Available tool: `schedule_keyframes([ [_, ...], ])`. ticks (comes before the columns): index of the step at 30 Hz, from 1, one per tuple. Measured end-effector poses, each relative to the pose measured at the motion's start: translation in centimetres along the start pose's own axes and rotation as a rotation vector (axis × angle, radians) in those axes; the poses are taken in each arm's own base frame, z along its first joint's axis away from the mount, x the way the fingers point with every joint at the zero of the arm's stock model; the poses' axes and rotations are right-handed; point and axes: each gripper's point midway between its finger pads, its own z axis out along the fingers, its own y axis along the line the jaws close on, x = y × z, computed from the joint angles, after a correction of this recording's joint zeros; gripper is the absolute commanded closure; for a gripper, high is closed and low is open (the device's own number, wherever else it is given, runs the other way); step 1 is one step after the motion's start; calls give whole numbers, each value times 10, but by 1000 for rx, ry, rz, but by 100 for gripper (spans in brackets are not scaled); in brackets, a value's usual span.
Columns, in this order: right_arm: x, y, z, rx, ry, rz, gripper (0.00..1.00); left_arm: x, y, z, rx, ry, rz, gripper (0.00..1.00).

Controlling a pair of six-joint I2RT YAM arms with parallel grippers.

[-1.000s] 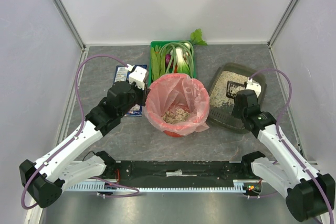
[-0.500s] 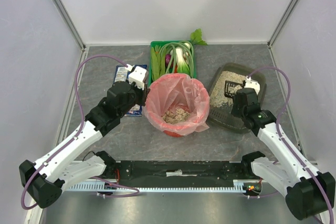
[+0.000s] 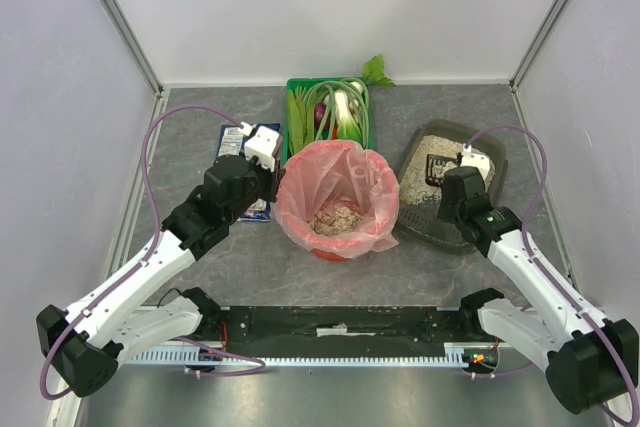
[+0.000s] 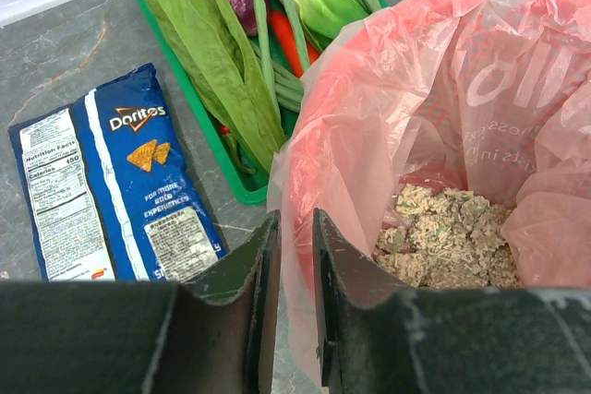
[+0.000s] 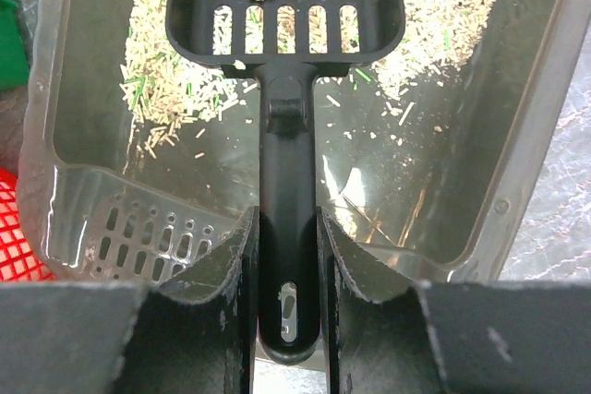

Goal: Clean the litter box

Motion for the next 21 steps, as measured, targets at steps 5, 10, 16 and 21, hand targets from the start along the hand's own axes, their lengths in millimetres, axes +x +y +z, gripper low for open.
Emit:
schedule_keyframes([
  [5, -9, 0, -3, 6, -20, -5, 100, 0, 0, 0, 0, 1, 0, 74],
  [10, -10, -2, -1, 30, -21, -10, 100, 0, 0, 0, 0, 0, 0, 74],
  [16, -11, 0, 0, 6, -17, 9, 100, 0, 0, 0, 0, 1, 0, 74],
  [21, -11, 3, -1, -19, -6, 10, 100, 0, 0, 0, 0, 0, 0, 74],
])
